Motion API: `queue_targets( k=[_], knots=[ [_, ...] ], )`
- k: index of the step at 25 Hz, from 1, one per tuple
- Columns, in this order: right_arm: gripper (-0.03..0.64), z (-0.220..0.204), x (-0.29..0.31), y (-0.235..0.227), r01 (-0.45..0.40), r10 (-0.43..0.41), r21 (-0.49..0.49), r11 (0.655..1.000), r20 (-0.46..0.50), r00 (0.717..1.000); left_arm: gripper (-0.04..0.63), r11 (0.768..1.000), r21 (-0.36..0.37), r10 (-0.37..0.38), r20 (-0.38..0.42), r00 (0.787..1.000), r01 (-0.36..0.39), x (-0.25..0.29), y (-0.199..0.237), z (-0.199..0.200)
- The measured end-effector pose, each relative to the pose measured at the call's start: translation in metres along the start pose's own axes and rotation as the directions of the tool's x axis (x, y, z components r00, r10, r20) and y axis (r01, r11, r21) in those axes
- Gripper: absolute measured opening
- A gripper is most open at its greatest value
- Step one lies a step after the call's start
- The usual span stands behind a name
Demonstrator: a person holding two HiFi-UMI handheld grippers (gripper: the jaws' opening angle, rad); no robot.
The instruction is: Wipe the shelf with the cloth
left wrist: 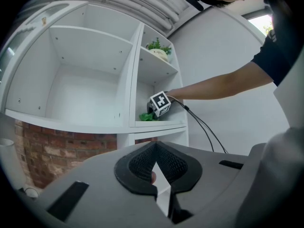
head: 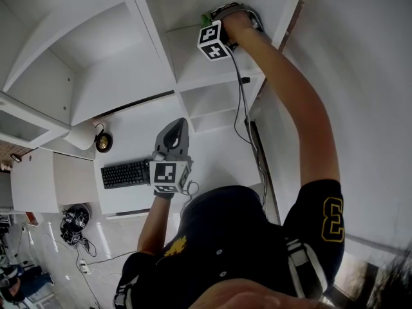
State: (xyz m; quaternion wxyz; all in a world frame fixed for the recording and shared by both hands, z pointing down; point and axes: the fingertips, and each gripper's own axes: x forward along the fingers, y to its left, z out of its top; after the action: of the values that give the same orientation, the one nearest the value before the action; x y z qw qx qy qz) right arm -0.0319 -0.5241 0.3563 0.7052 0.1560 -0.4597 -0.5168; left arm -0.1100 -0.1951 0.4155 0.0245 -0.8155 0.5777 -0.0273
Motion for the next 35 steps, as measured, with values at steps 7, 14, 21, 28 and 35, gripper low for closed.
queue_targets(
  k=[7,14,21,28,35],
  knots=[
    [0.120,0.042,-0.047,-0.039,0.201,-0.211,0.066,0.977,0.219,0.953,0.017,1.000,-0.009,0.014,-0.024,1.000,-0.014,-0.005,0.004,-0.008],
    [0.120,0.107,-0.078,-0.049,0.245,-0.248,0.059,0.968,0.398,0.883,0.017,0.999,-0.008,0.047,-0.032,0.998,-0.047,-0.015,0.015,-0.010],
    [0.114,0.132,-0.077,-0.042,0.249,-0.233,0.016,0.968,0.408,0.883,0.017,0.998,-0.025,0.055,-0.045,0.997,-0.057,-0.020,0.015,-0.014],
    [0.112,0.129,-0.078,-0.038,0.226,-0.221,0.038,0.973,0.420,0.880,0.017,1.000,-0.016,0.024,-0.037,0.999,-0.025,-0.015,0.008,-0.013],
    [0.110,0.118,-0.076,-0.031,0.207,-0.212,0.058,0.977,0.420,0.882,0.017,1.000,-0.027,0.010,-0.039,0.999,-0.012,-0.007,0.005,-0.015]
  ],
)
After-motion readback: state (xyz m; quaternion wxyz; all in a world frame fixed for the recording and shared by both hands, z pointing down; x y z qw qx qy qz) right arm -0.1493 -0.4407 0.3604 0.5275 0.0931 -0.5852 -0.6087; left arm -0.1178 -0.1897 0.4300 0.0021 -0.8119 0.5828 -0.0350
